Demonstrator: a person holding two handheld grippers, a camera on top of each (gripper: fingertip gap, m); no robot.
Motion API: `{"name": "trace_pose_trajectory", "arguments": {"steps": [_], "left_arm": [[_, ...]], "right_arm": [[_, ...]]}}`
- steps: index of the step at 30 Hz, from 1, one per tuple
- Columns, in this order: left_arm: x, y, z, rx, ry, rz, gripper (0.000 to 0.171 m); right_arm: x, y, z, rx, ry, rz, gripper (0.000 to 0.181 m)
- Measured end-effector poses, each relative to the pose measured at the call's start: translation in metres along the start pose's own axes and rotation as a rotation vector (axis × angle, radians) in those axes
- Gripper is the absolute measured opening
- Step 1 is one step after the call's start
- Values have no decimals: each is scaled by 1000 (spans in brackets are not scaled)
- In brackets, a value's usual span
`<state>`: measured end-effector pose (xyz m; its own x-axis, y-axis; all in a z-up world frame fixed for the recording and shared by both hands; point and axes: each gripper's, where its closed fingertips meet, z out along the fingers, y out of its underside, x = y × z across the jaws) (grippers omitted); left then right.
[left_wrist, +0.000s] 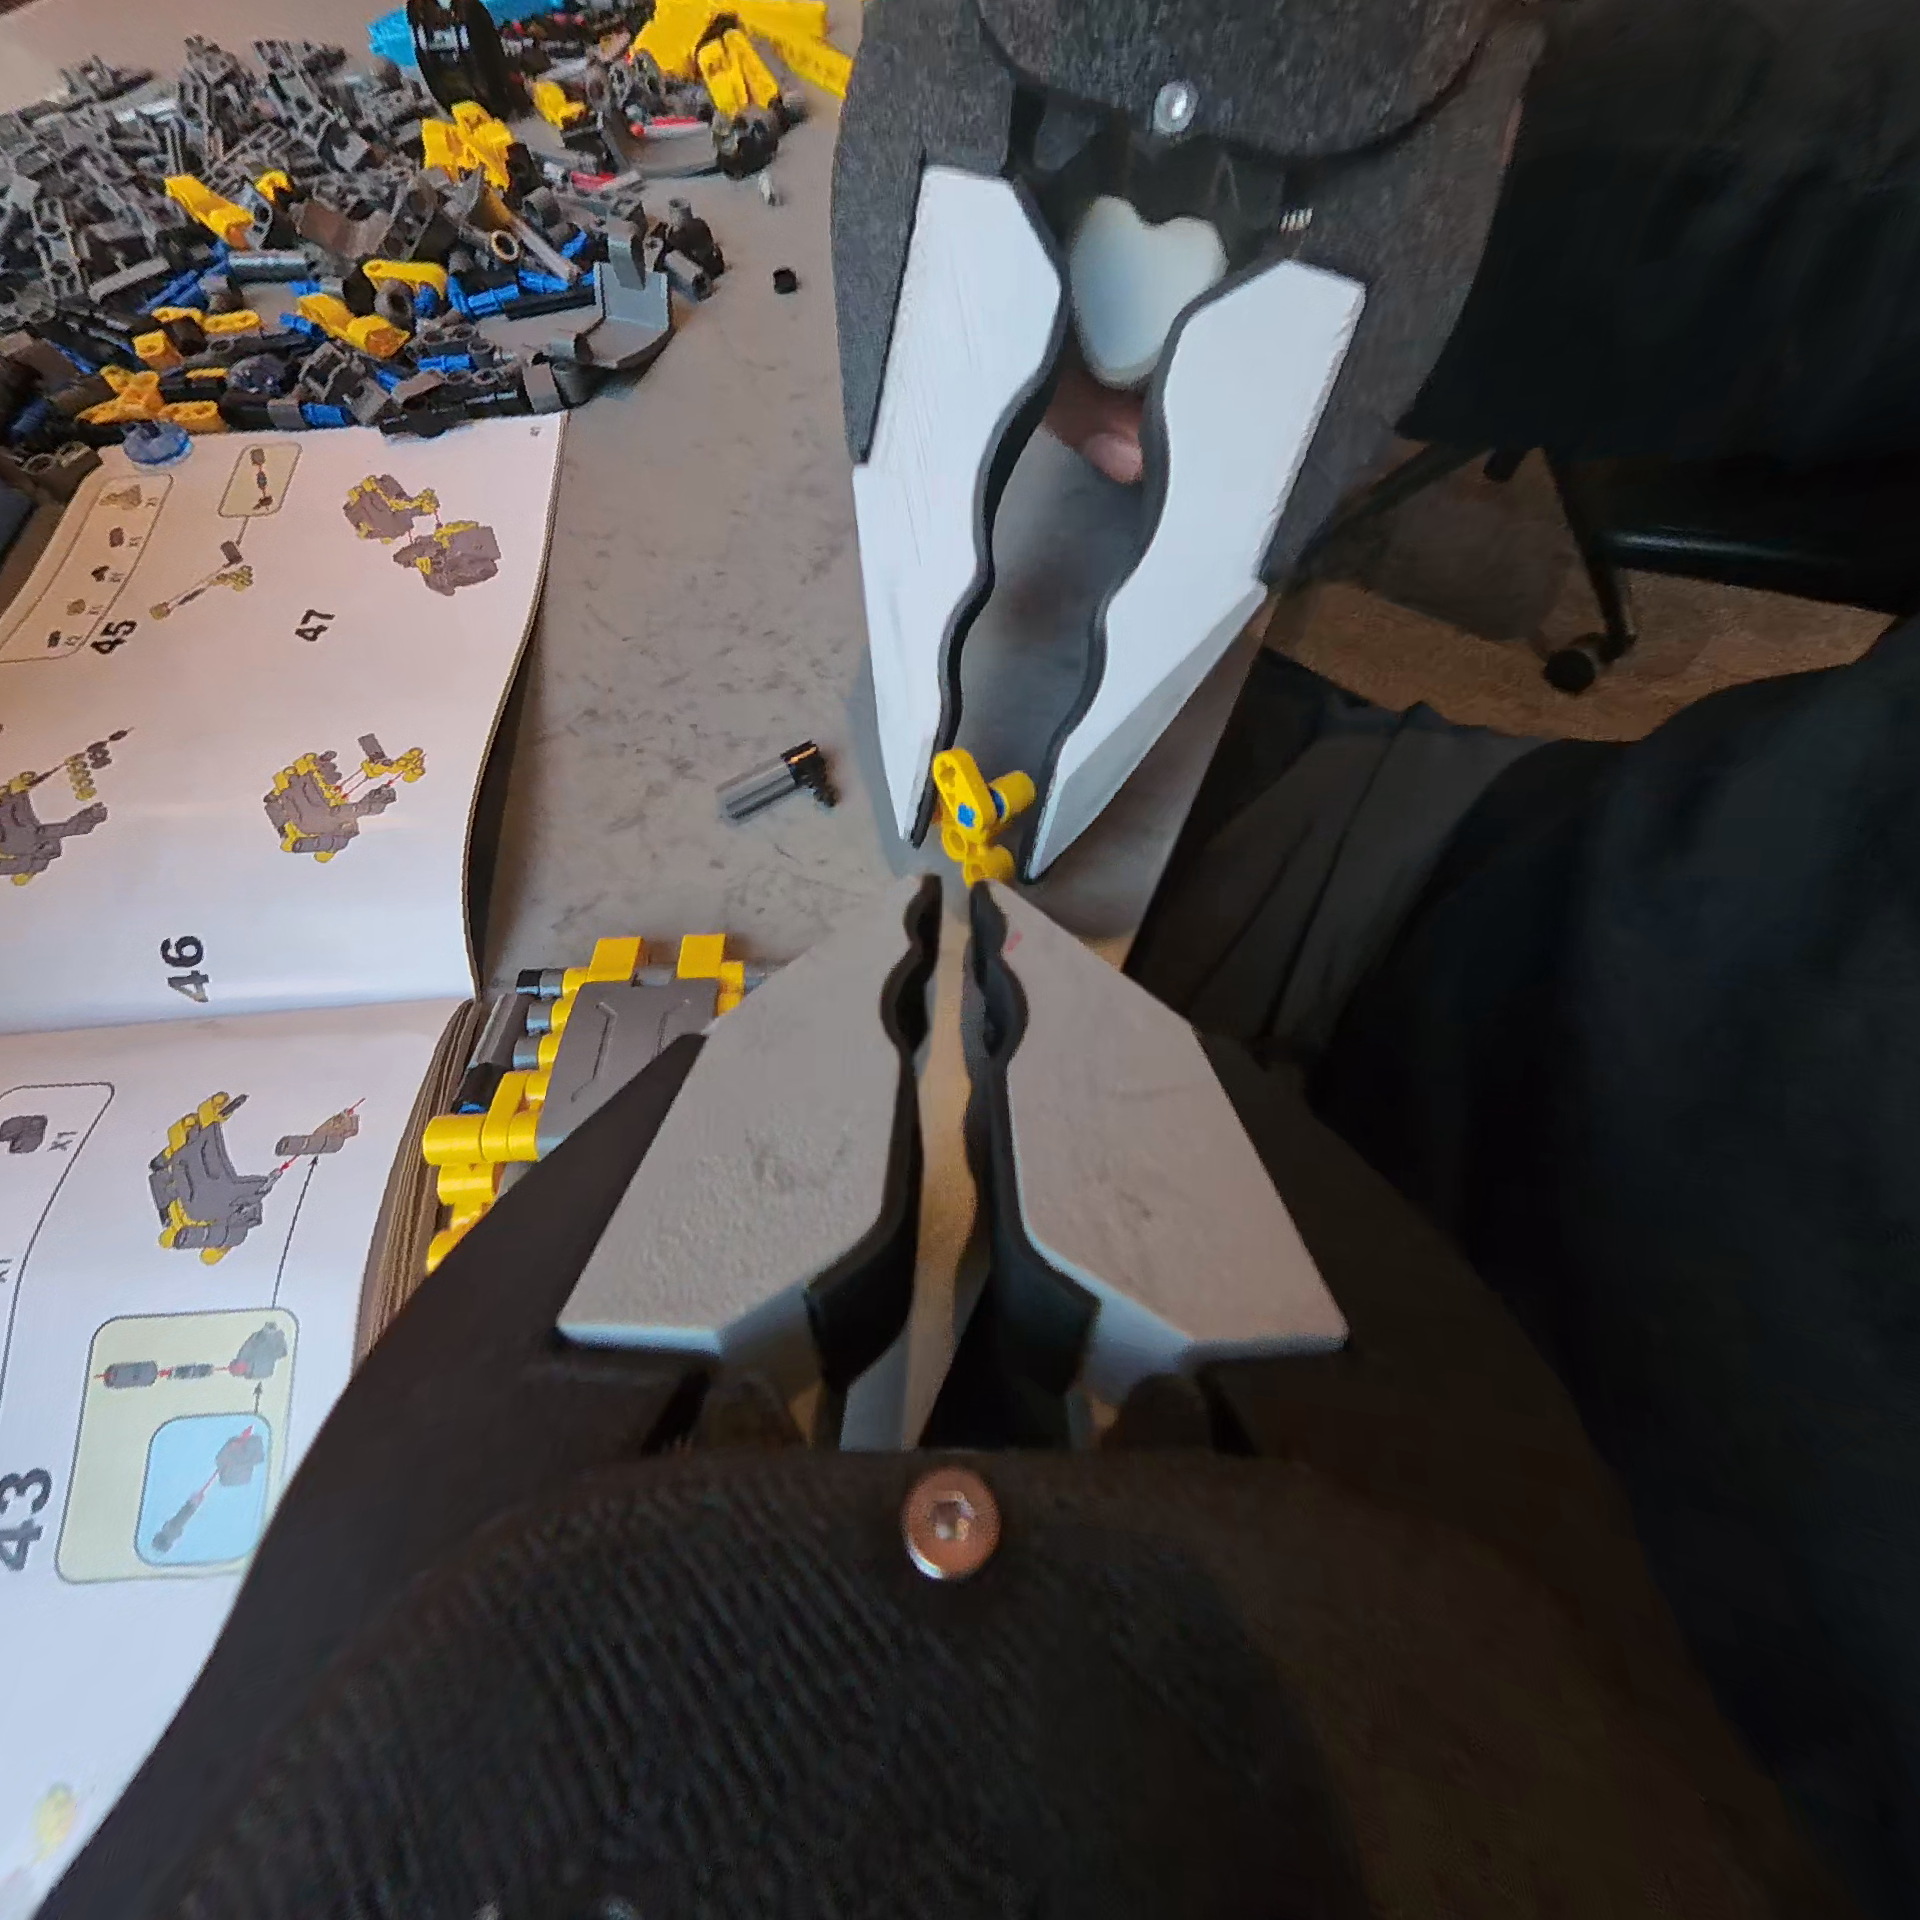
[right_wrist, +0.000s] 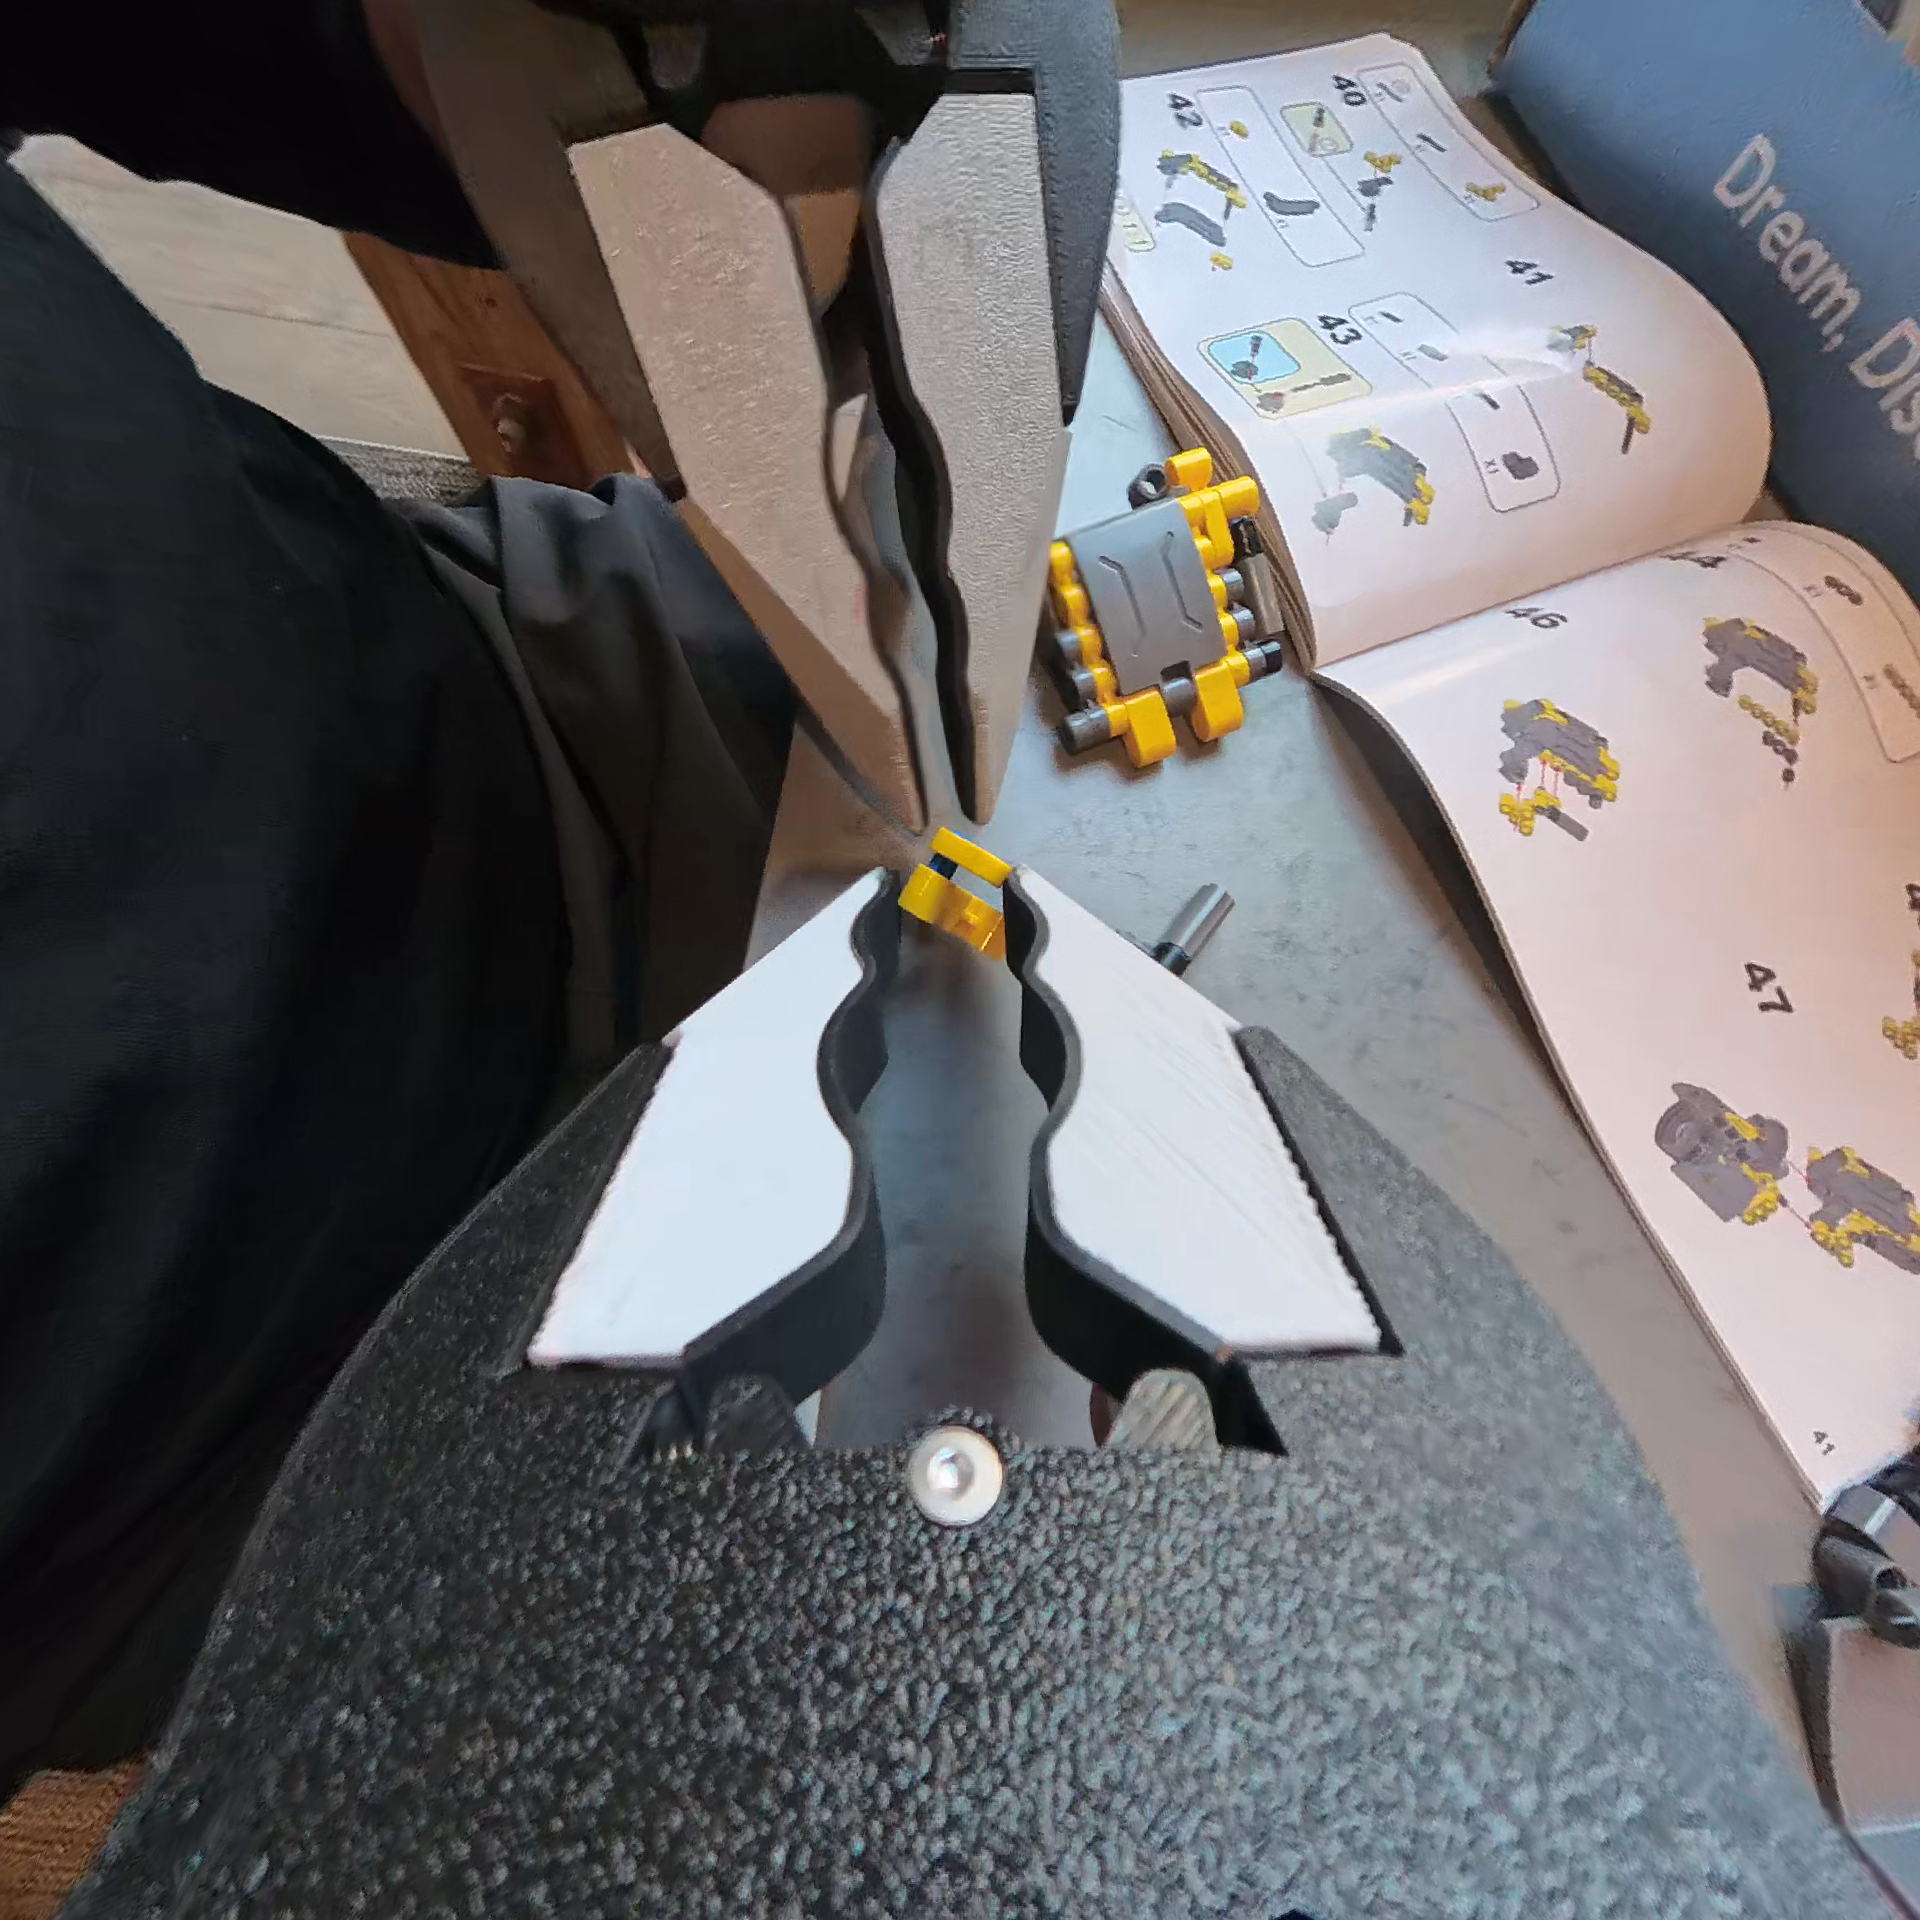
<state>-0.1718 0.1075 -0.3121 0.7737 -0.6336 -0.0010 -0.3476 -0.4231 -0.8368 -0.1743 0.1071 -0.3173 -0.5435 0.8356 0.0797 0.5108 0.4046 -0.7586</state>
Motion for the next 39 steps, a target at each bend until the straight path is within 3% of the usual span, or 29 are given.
{"name": "trace_pose_trajectory", "arguments": {"steps": [5, 11, 13, 16, 21, 23, 31, 37, 39], "left_arm": [[-2, -2, -1, -6, -65, 102, 23], [-7, -21, -4, 45, -271, 319, 15], [-8, -26, -5, 65, -313, 352, 5], [-9, -31, -8, 90, -351, 353, 4], [-5, -36, -10, 144, -317, 324, 10], [-4, -38, -12, 171, -306, 316, 1], [-6, -41, -24, 247, -211, 206, 0], [-7, -31, -18, 209, -163, 151, 0], [-6, -37, -18, 225, -191, 164, 14]], "right_arm": [[10, -8, -8, 80, 5, 109, 18], [11, -31, -23, 261, -85, 327, 17], [9, -38, -25, 308, -122, 388, 17], [11, -43, -28, 355, -139, 442, 17], [12, -50, -30, 405, -139, 469, 16], [9, -53, -31, 425, -157, 482, 17], [13, -52, -36, 438, -107, 434, 16], [18, -53, -35, 456, -118, 500, 9], [16, -57, -35, 484, -140, 524, 9]]}}
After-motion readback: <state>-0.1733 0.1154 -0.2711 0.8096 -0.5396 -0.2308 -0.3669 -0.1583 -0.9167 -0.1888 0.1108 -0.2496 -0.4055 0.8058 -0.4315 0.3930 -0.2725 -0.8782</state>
